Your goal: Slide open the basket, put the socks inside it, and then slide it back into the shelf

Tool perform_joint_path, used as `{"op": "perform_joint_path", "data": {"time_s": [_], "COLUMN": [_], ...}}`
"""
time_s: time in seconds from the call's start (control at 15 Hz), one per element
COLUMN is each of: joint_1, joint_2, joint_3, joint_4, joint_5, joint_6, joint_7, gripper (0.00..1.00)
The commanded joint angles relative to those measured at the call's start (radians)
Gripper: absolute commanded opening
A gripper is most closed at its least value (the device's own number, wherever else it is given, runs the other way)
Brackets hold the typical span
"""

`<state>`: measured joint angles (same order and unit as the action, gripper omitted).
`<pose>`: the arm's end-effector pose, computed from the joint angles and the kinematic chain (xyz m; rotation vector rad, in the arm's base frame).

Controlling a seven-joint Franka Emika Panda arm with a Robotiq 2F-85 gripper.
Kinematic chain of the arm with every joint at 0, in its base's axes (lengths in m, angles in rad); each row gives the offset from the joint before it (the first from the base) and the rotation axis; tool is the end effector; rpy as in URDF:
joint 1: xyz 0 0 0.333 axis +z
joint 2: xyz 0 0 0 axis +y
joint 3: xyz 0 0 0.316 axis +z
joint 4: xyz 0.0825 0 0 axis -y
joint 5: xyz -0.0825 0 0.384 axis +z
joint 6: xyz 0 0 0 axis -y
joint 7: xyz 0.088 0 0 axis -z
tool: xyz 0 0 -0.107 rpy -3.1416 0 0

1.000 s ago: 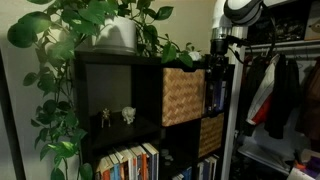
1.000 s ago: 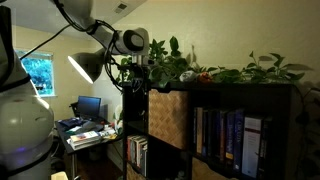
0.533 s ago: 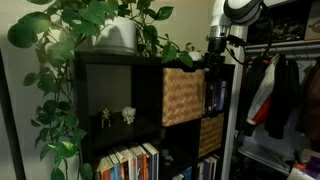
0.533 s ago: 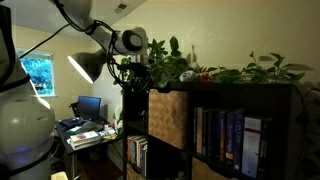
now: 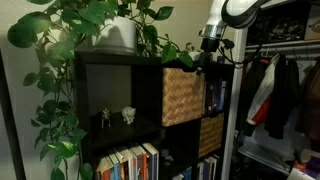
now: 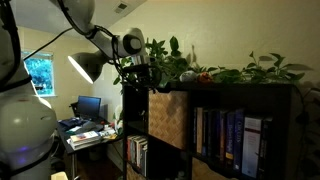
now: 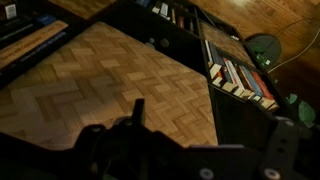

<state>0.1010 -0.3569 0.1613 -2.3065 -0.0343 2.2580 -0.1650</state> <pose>0.4541 0.1267 0.5151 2.9594 0.6674 0.4696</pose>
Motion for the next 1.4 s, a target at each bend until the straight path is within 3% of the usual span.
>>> {"op": "perform_joint_path", "data": {"time_s": [0.0,0.27,0.67,1.33], "joint_1": [0.019,0.012,-0.014,-0.047], "joint_2": [0.015,0.040,0.061,0.130], "joint_3": [-0.017,-0.011,0.001,-0.012], "joint_4": [0.001,-0.009,-0.034,-0.092], "joint_5": [-0.026,-0.063,-0.242,-0.361], "joint_6": [0.032,0.096,0.310,0.581], "joint_7": [0.001,0.005,0.033,0.011], "gripper": [1.00,1.00,1.00,1.00]}}
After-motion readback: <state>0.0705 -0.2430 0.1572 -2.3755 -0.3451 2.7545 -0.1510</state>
